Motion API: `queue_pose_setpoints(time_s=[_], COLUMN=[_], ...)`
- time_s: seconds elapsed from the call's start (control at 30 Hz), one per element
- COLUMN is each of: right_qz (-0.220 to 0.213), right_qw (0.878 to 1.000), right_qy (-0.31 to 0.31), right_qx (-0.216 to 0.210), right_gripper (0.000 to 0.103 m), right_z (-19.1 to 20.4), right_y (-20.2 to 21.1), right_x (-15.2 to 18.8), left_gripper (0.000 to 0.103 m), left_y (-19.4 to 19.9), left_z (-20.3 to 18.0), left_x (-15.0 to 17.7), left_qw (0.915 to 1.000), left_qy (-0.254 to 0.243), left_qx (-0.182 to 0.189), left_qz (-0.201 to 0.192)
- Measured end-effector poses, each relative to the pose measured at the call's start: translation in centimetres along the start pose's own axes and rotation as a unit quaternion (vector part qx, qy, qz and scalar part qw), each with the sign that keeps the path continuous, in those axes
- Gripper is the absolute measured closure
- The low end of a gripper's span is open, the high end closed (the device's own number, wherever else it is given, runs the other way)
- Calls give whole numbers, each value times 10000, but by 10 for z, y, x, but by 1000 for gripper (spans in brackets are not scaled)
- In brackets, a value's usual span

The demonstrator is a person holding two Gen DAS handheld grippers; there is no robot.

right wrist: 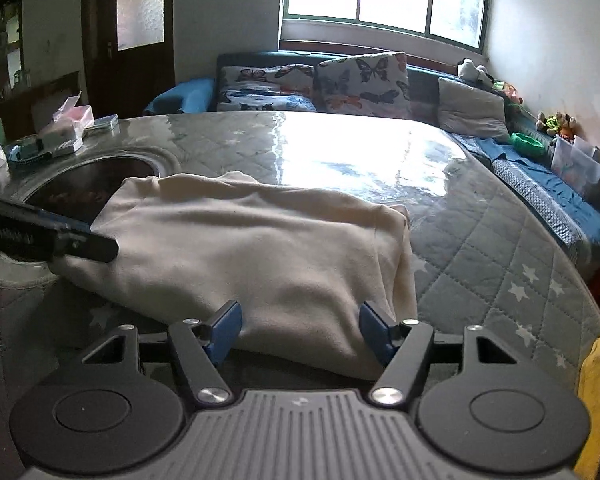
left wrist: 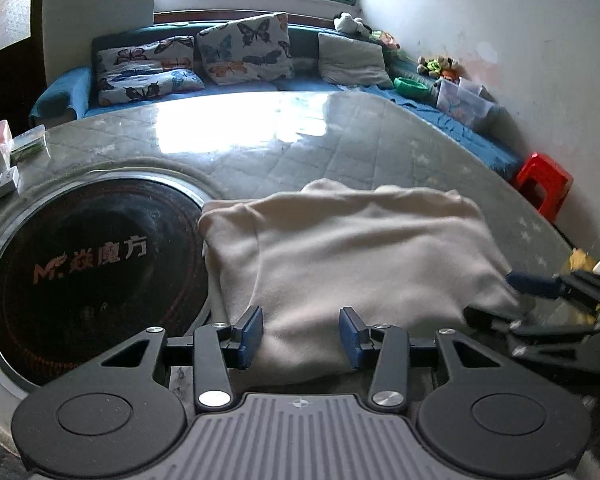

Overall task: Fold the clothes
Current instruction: 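Press and smooth the folded sweatshirt with both grippers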

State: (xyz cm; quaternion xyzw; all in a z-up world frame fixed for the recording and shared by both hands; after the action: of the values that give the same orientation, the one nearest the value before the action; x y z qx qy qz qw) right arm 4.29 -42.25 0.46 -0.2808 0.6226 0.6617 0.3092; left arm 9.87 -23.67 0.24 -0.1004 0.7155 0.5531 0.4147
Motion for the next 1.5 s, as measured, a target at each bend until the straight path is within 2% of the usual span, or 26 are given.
queue_pose_setpoints(time_s=[0.17,0.37,0.6,0.97,1.2,1.5], right_qz=[-69,-111,156,109,360,348], right_qw=[9996,9990,9996,9994,9989,9987], right_qy=[-164,-297,-28,68,-83,13], right_qx=[-197,-321,-239,-335,-271,-369], right_gripper=[36,33,26,26,26,27], right_z=[-2,1,11,14,13,24], right_y=[6,-6,-30,-35,-71,-80], right_x=[-15,-35,-24,-50,-60,-77], left_gripper=[58,58,58,57,56,55], left_y=[6,9,-1,-4,-5,-4], left_z=[-1,-8,-7,-2,-2,3], left_x=[-5,-13,-7,-3,-2,-3], left_qw=[10000,9997,9998,9998,9996,9996], left_qy=[4,-110,-195,-195,-282,-194], left_qx=[24,49,34,44,68,206], left_qz=[-66,-190,-43,-20,-26,-18])
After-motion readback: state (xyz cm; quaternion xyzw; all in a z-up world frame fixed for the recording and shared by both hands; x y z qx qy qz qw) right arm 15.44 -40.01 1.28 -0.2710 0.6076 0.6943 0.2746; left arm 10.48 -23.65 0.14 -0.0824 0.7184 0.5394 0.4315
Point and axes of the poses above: each gripper's, at about its wrist camera, not at the fingertips, and y roughly against the way its jaws point, z to its left, x to its underside, the point moved 3 cm from there along -y, roughly the way its jaws point, and after that the axes turned 8 degrees about -y, right-handed, at the moved point
